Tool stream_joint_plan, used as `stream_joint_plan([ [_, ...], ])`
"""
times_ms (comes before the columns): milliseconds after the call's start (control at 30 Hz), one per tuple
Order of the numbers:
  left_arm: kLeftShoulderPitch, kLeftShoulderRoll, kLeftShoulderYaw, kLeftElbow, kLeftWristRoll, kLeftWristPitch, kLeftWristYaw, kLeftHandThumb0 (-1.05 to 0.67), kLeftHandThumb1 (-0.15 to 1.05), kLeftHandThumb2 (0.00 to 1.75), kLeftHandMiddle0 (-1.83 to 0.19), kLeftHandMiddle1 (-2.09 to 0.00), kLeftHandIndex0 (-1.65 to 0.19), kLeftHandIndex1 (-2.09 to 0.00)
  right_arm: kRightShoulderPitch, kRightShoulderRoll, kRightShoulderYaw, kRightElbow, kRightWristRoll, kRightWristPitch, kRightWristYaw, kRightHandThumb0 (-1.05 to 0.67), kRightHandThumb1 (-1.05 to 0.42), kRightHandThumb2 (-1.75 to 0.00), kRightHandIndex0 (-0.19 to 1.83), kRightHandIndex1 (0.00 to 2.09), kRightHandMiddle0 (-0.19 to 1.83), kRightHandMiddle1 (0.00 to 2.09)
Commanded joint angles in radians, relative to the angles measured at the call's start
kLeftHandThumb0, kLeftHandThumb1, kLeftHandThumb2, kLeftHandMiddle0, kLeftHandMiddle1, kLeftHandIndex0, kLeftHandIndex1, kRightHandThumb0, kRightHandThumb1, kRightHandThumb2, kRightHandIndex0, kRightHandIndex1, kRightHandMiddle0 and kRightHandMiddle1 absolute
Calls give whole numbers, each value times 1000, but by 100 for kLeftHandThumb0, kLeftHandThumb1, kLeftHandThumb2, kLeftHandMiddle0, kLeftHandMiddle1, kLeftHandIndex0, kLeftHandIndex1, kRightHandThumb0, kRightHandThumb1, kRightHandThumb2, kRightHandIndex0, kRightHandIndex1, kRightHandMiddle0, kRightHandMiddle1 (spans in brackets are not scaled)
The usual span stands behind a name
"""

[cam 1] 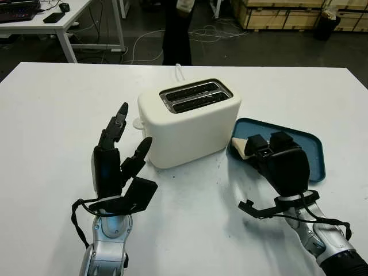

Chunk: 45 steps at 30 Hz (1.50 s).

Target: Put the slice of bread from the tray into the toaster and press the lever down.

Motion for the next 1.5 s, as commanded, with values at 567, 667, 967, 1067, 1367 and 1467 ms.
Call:
stream_joint_plan([
  [567, -4, -6, -16, 15, 5, -2, 8, -50, 92, 28, -22, -69, -42, -1, -228, -106, -114, 153, 220, -314, -69, -21, -92, -7, 64, 175, 50, 159],
  [667, -6, -4, -14, 20, 8, -6, 12, -51, 92, 28, -22, -70, -43, -1, -242, -124, -144, 150, 285, -353, 4, -21, -90, -2, 63, 175, 69, 124],
  [967, -7, -3, -19, 10, 4, 3, -2, -49, 92, 28, -20, -72, -41, 0, -243, -145, -215, 150, 391, -408, 139, -23, -92, -1, 60, 175, 51, 166],
  [1067, -9, -2, -18, 9, 2, 4, -7, -49, 92, 28, -19, -72, -41, 0, -233, -136, -237, 142, 439, -432, 187, -23, -91, 0, 60, 175, 51, 165],
  [1367, -21, 2, -18, 21, 11, 2, -4, -51, 92, 27, -20, -74, -42, -1, -134, -117, -257, -22, 573, -319, 500, -50, -86, 0, 80, 84, 88, 40],
  [1467, -23, 1, -17, 21, 4, 5, -8, -51, 92, 27, -19, -74, -41, 0, -102, -109, -241, -65, 547, -278, 577, -59, -85, 0, 75, 13, 77, 5],
])
